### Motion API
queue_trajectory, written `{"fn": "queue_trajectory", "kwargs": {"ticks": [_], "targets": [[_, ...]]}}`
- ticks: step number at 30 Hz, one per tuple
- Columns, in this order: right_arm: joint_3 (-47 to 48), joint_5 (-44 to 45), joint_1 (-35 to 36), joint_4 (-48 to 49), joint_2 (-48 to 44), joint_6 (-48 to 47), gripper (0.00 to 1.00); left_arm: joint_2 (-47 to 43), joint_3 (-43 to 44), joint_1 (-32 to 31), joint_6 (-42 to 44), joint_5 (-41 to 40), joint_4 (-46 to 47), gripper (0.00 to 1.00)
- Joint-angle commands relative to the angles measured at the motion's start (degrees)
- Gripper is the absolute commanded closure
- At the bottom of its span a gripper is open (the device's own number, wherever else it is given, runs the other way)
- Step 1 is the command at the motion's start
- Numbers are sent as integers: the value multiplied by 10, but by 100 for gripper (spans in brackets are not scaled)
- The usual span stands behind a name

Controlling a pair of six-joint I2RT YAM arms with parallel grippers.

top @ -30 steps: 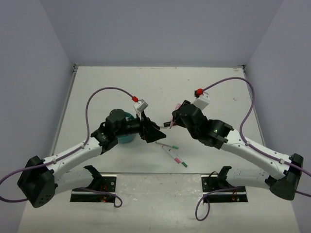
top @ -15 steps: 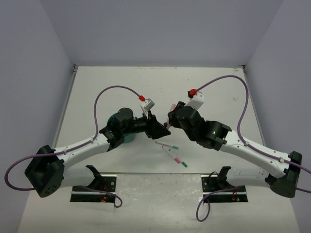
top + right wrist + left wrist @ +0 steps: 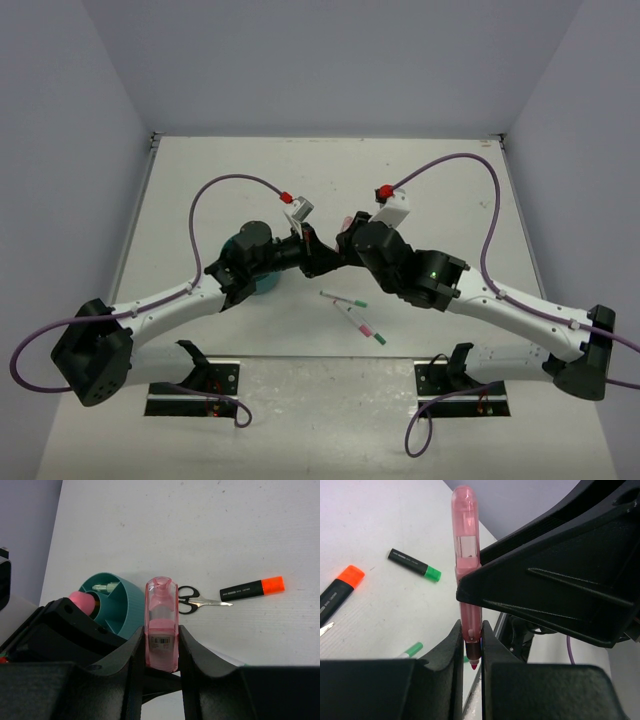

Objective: Sort the stationery into containers
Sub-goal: Close the pen cap on the pen.

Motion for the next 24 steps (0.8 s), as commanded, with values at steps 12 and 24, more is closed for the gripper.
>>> {"fn": "queue_trajectory", "kwargs": {"ticks": [12,24], "targets": [[70,30,-68,8,8,-39,100,-22,-44,-23,20,34,36,100],[71,18,-85,1,13,-54,90,-53,-68,-33,44,41,16,100]]}}
